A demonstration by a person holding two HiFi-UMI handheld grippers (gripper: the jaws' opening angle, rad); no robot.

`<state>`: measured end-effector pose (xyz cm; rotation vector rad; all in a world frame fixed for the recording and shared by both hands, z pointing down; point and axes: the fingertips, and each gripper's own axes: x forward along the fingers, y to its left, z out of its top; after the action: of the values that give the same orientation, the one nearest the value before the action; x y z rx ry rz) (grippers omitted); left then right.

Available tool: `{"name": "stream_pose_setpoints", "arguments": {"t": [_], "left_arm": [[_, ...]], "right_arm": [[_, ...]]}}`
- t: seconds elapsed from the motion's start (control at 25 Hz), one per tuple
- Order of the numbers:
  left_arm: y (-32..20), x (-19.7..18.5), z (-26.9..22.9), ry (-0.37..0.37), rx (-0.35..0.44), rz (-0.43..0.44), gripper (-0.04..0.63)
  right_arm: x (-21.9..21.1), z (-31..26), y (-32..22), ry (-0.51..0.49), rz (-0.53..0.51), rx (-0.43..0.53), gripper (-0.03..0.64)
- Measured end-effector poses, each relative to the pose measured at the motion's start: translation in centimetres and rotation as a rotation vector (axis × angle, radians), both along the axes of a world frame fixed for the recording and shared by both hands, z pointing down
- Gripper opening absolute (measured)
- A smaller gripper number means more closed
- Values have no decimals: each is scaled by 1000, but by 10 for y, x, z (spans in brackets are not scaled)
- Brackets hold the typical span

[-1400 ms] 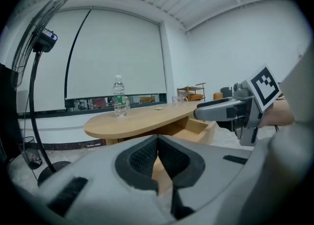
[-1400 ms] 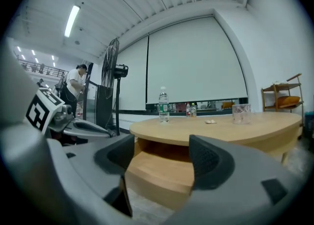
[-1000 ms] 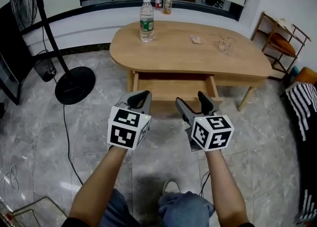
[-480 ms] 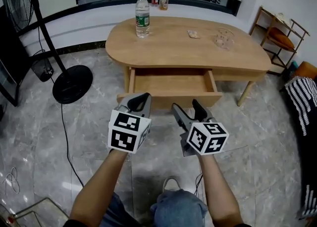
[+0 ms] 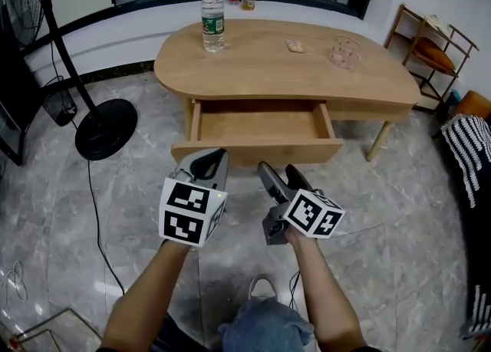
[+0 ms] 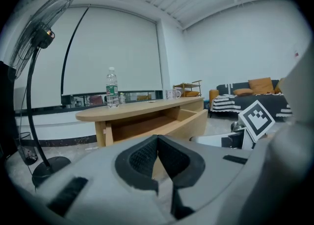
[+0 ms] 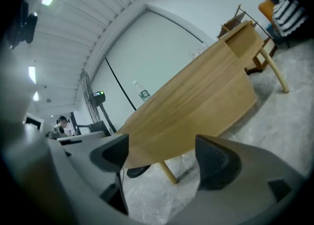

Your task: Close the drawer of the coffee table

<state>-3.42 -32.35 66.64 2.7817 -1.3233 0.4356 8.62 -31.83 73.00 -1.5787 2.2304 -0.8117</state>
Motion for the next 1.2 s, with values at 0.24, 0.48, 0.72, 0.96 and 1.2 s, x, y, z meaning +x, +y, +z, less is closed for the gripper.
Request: {"name": "stream_pose_setpoints", "arguments": {"t": [0.24, 0.48, 0.72, 0.96, 1.2], "left_arm": [[2, -2, 4, 8, 6, 5, 5], [1, -12, 8, 3, 0, -23, 5], [1, -18, 16, -10, -12, -39, 5], [-1, -16, 12, 1, -10, -43, 5], [-2, -10, 6, 23, -16, -35, 5]], "right_arm": [[5, 23, -12, -181, 34, -26, 471], [9, 23, -31, -362, 21, 7, 523], [8, 18, -33, -374, 11, 21, 515], [10, 7, -34, -399, 42, -15, 499], [8, 7, -35, -397, 25, -64, 503]]}}
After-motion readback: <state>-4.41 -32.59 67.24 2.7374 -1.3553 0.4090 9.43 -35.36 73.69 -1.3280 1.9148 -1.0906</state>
